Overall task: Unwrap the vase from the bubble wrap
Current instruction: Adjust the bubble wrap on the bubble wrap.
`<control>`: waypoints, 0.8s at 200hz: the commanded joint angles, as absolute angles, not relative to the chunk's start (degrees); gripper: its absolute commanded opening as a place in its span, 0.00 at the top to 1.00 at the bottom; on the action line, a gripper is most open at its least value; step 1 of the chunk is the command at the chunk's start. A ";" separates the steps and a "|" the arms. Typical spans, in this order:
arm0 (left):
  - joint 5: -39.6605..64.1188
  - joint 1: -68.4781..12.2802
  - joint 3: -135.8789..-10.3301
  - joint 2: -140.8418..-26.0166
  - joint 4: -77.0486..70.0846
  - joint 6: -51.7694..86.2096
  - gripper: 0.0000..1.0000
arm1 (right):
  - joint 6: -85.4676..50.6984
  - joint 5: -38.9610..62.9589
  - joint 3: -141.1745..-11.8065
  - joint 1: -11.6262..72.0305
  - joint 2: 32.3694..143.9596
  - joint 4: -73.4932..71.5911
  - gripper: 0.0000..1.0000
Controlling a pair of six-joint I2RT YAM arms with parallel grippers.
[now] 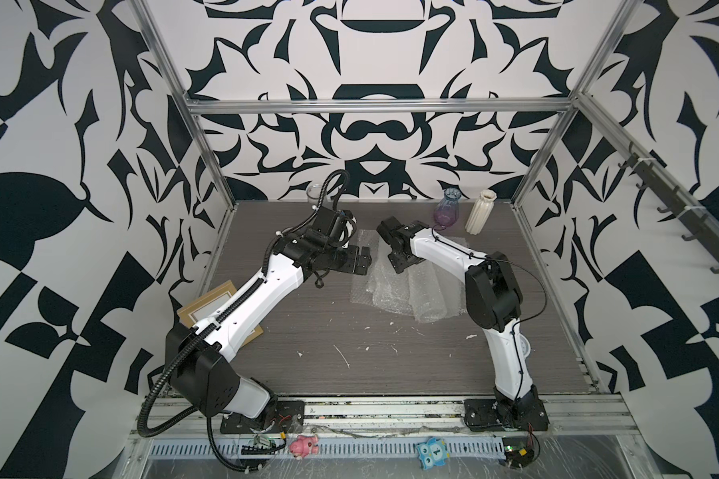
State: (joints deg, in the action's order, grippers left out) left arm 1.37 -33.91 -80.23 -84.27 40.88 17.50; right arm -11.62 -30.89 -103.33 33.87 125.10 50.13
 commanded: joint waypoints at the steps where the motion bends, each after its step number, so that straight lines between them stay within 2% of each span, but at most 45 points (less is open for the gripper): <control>1: 2.37 -33.64 -79.10 -82.95 40.47 17.27 0.01 | -12.97 -30.55 -103.25 33.46 124.91 50.68 0.10; 100: 2.88 -33.43 -78.65 -82.97 39.88 17.14 0.01 | -12.23 -23.41 -102.14 28.99 125.72 47.55 0.18; 133: 3.01 -33.30 -78.57 -83.19 39.68 16.97 0.00 | -11.79 -21.18 -101.81 27.12 125.68 46.94 0.28; 148: 3.21 -33.17 -78.57 -83.32 39.70 17.05 0.01 | -11.27 -20.59 -101.78 26.53 125.64 46.78 0.28; 160: 3.34 -33.08 -78.62 -83.28 39.67 17.04 0.00 | -10.78 -19.92 -101.83 26.12 125.76 46.89 0.24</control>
State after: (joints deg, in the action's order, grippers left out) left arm 2.59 -33.58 -79.09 -84.27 39.66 17.50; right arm -11.79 -22.46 -102.30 27.40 125.62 47.81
